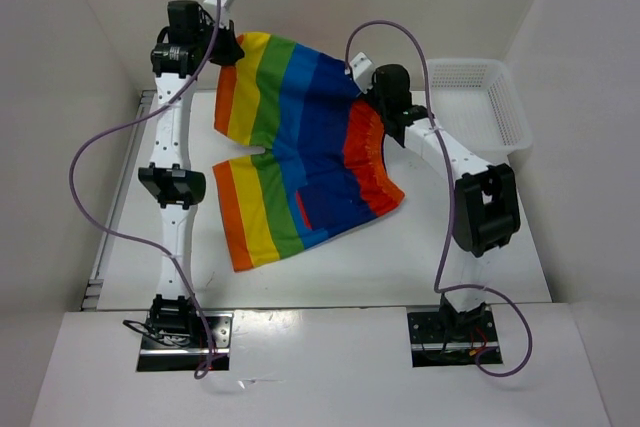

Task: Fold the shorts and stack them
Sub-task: Fold the shorts

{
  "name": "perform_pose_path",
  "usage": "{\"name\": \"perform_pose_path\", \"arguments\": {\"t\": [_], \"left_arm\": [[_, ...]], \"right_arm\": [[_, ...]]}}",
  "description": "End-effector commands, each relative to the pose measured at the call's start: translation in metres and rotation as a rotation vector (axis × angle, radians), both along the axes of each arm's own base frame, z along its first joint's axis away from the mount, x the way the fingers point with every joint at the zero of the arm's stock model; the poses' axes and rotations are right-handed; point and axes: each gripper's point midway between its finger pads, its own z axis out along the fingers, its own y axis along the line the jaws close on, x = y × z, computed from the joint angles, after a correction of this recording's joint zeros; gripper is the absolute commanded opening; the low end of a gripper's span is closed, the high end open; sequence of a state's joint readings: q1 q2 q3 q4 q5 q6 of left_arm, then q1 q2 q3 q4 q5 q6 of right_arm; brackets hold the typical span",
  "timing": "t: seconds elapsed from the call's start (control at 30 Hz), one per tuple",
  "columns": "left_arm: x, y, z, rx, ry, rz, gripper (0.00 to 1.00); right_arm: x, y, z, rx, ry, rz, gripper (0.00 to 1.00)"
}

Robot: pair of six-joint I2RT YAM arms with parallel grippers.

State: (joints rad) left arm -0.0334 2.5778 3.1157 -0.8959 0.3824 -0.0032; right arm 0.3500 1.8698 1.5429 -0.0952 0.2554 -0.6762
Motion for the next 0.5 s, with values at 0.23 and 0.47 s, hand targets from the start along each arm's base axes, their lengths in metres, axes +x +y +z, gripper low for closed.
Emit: {"name": "perform_pose_path", "arguments": {"t": [0.23, 0.47], "left_arm": [[-0.101, -0.024, 0.02, -0.052, 0.241, -0.125, 0.0], [-0.111, -0.054, 0.031, 0.011, 0.205, -0.123, 0.0]], "right_arm": [[-0.072, 0.01, 0.043, -0.033, -0.038, 0.112, 0.0], [-0.108, 0.023, 0.005, -0.071, 0.021, 0.194, 0.0]]}}
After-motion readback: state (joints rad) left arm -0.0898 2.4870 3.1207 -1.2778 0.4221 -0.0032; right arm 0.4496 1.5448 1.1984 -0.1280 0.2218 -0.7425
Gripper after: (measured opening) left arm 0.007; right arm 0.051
